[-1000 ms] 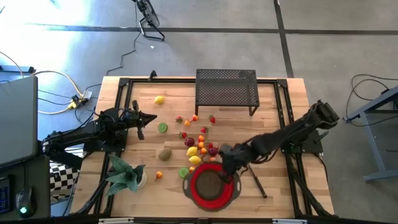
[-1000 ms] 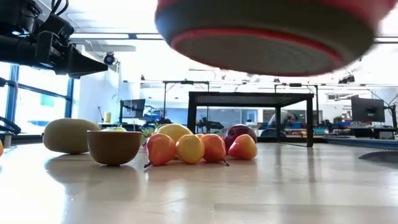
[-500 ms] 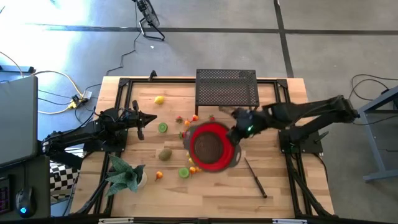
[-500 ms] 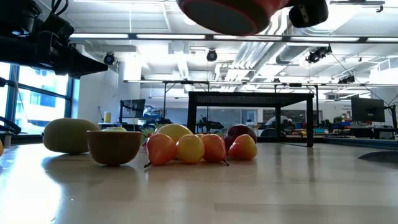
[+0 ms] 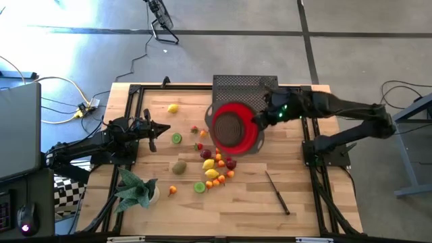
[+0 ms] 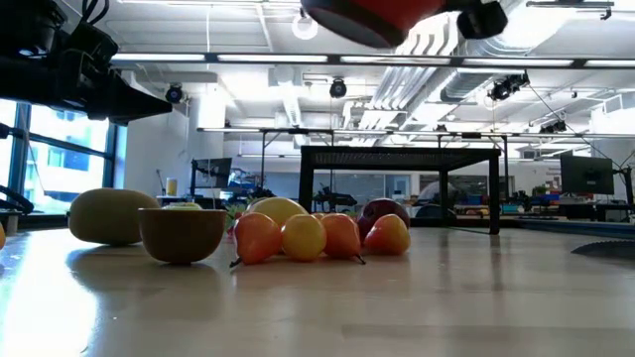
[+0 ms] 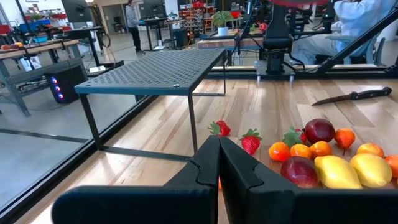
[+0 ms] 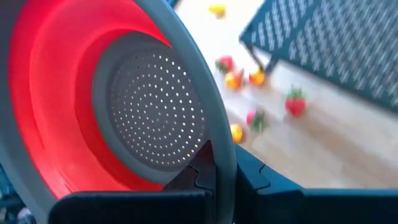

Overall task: Pick & Place Fruit
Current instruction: Put the strainer on the shelf

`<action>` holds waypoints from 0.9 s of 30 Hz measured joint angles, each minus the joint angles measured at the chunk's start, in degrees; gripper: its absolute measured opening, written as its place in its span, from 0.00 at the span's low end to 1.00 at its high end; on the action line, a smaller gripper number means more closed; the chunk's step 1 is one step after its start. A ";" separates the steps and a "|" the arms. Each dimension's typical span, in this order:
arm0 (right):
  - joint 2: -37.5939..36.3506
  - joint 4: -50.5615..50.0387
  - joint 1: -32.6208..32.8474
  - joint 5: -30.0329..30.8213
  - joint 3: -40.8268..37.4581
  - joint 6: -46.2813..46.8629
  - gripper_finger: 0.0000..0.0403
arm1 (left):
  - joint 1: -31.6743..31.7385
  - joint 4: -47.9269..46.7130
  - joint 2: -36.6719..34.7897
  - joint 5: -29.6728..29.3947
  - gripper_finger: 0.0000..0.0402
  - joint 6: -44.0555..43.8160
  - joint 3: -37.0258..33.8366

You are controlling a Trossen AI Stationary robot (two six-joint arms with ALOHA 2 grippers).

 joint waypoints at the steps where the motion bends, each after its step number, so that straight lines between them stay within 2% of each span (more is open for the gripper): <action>1: 0.32 -0.02 -0.86 -0.02 1.26 -1.12 0.02 | -0.01 0.00 -0.01 0.02 0.00 0.00 0.00; 5: 2.41 -1.26 -4.40 -1.42 7.24 -5.39 0.02 | 0.00 0.04 0.00 0.02 0.00 0.00 0.00; 14: 10.56 -15.51 -13.42 -1.06 19.28 -13.26 0.02 | 0.00 0.11 0.00 0.04 0.00 -0.01 0.00; 21: 16.49 -16.69 -23.22 -6.83 24.03 -21.67 0.02 | 0.01 0.11 0.00 0.07 0.00 -0.02 -0.02; 27: 21.58 -18.98 -31.96 -11.25 25.45 -25.02 0.02 | 0.00 0.11 0.00 0.08 0.00 -0.04 -0.01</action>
